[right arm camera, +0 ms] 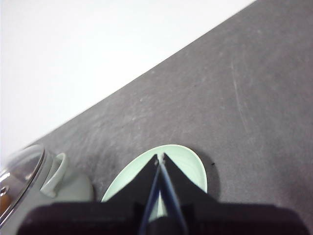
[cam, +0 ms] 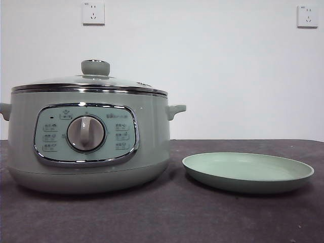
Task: Take the corn out from the steamer,put the corn on the plate,close the lid
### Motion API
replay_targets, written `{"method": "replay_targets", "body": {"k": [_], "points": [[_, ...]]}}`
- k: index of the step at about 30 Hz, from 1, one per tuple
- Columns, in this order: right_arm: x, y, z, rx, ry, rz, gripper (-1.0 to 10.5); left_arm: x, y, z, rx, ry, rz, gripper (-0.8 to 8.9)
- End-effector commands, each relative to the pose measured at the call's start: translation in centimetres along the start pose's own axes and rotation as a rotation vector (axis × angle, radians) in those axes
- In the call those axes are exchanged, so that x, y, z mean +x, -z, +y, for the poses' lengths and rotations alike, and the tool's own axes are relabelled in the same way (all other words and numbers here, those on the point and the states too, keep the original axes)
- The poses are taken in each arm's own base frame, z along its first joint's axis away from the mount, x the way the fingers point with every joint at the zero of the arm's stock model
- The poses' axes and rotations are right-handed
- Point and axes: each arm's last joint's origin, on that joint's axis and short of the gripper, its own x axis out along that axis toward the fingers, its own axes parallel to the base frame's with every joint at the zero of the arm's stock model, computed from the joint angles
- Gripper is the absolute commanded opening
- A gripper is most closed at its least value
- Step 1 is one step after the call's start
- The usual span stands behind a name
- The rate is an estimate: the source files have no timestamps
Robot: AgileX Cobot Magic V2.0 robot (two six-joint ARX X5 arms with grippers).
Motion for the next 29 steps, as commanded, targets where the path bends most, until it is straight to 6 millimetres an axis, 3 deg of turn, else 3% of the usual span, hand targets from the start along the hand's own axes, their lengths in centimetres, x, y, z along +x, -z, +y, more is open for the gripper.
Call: {"method": "replay_targets", "body": {"k": [1,14,20,23,25,27,29], "points": [[-0.1,-1.9,1.2,-0.097,-0.019,0.030,-0.1,-0.2,-1.6,-0.6,0.042,-0.003,0.002,-0.06],[1.8,-11.1,6.9,-0.326,-0.233,0.242,0.0,1.7,-11.2,-3.7,0.185,0.080,0.176,-0.05],[3.5,-13.0,8.3,-0.352,-0.382,0.432,0.1,3.5,-14.0,-4.7,0.197,0.264,0.313,-0.04],[4.5,-13.3,8.4,-0.345,-0.392,0.481,1.2,4.4,-14.6,-4.8,0.179,0.297,0.343,0.09],[5.1,-13.1,8.2,-0.337,-0.385,0.498,2.5,4.9,-14.6,-4.7,0.174,0.291,0.356,1.33],[5.5,-13.0,8.0,-0.327,-0.368,0.516,3.5,5.4,-14.5,-4.6,0.165,0.285,0.373,3.45],[5.8,-12.9,7.9,-0.321,-0.360,0.529,3.9,5.9,-14.3,-4.5,0.152,0.285,0.388,4.17]]}}
